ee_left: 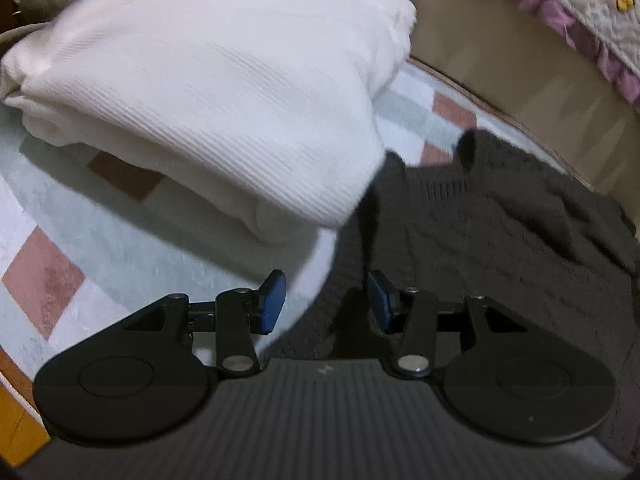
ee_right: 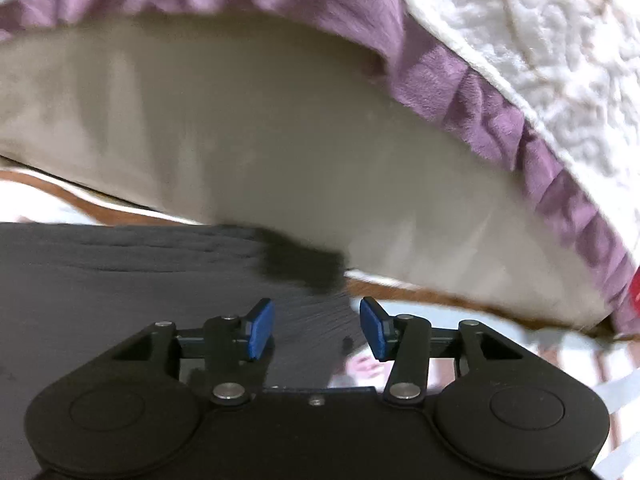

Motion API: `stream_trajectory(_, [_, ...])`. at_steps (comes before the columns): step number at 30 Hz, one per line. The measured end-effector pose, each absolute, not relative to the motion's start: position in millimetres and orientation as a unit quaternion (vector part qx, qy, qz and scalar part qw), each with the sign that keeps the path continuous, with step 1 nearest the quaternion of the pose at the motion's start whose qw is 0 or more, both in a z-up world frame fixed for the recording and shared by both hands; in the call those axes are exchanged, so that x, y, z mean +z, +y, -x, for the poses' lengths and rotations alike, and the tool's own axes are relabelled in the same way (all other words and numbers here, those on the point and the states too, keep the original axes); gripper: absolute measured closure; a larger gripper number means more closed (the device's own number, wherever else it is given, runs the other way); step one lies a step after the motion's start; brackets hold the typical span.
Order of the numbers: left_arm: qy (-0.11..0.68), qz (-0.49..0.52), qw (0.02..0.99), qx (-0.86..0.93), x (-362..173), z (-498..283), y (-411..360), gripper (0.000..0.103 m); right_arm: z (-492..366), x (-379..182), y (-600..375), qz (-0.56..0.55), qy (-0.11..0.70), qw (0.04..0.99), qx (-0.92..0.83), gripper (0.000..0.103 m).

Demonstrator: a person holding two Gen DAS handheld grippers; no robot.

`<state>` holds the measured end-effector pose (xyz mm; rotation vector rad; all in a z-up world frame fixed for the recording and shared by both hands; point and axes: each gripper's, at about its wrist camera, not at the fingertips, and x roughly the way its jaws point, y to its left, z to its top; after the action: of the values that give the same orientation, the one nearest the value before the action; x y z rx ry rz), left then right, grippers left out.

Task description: Fold clothes

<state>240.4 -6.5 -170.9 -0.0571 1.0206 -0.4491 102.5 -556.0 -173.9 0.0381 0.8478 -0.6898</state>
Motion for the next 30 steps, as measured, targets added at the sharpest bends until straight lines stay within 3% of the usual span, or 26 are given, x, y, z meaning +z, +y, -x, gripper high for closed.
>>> stream_trajectory(7, [0.506,0.009,0.832,-0.227,-180.4,-235.6,-17.6,0.049,-93.4,-167.8,-466.6,-0.115,0.417,0.898,-0.081,0.047])
stream_trajectory(12, [0.494,-0.042,0.839,-0.224,-181.0,-222.5,-35.2,0.040,-107.8,-170.0,-422.5,-0.075,0.435,0.897,-0.011,0.040])
stream_trajectory(17, [0.485,-0.060,0.845,-0.218,-180.9,-218.0,-40.9,0.042,-128.1,-191.7,-419.2,-0.054,0.467,0.882,-0.014,0.038])
stream_trajectory(19, [0.483,-0.053,0.846,-0.218,-178.9,-219.7,-38.5,0.055,-133.8,-192.8,-423.5,-0.080,0.459,0.885,-0.012,0.038])
stream_trajectory(22, [0.465,-0.042,0.856,-0.222,-168.8,-220.0,-31.6,0.089,-144.1,-189.6,-425.0,-0.122,0.440,0.890,0.000,0.038])
stream_trajectory(23, [0.456,-0.042,0.861,-0.223,-165.5,-219.4,-30.4,0.092,-150.2,-188.4,-420.5,-0.123,0.435,0.892,0.011,0.038])
stream_trajectory(30, [0.388,-0.044,0.873,-0.291,-147.0,-200.9,-48.0,0.092,-194.7,-199.7,-380.3,-0.114,0.446,0.885,0.068,0.040])
